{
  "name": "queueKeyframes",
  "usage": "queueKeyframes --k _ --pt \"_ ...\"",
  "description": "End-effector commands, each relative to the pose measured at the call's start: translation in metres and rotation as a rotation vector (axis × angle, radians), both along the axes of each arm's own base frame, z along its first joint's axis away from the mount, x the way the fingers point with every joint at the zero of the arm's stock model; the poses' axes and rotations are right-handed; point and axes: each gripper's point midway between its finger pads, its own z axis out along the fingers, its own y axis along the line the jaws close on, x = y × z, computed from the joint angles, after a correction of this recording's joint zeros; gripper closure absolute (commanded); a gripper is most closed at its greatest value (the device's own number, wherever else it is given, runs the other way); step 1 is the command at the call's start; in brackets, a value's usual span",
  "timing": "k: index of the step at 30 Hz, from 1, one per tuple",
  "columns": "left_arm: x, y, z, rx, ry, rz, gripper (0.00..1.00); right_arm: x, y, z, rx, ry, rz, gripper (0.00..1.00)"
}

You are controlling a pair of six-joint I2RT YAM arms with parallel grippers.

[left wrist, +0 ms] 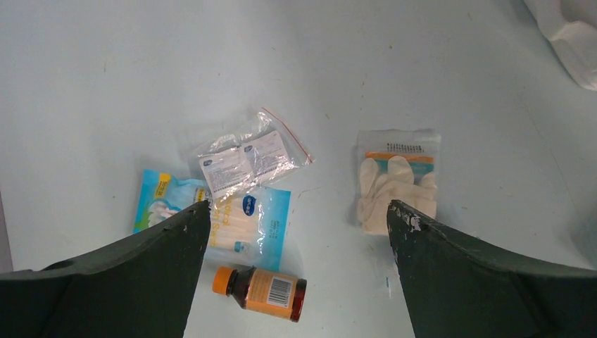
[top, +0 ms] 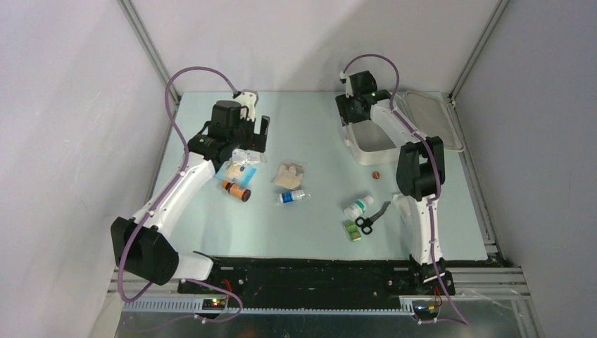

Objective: Organize the medicine kit

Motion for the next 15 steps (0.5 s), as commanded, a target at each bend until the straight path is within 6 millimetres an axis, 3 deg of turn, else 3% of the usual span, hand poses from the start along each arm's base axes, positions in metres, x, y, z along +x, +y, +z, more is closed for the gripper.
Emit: queueKeyframes --k 1,6,11,15 --pt "-0.002 0.002 0.008 0.024 -0.038 -0.014 0.0 0.011 -0.002 0.024 -0.031 -0.091 -0.018 0.38" --pt "0.001 0.0 0.006 0.019 -0.03 -0.018 0.0 -0.016 0.007 0.0 -0.035 -0.009 0.03 0.56" --pt "0.002 -0.001 0.003 0.017 -0.025 -0.017 0.0 -0.034 0.017 -0.01 -0.031 0.034 0.079 0.64" --pt "0.001 0.001 0.003 0.019 -0.029 -0.008 0.0 -0.044 0.028 -0.013 -0.028 0.055 0.147 0.83"
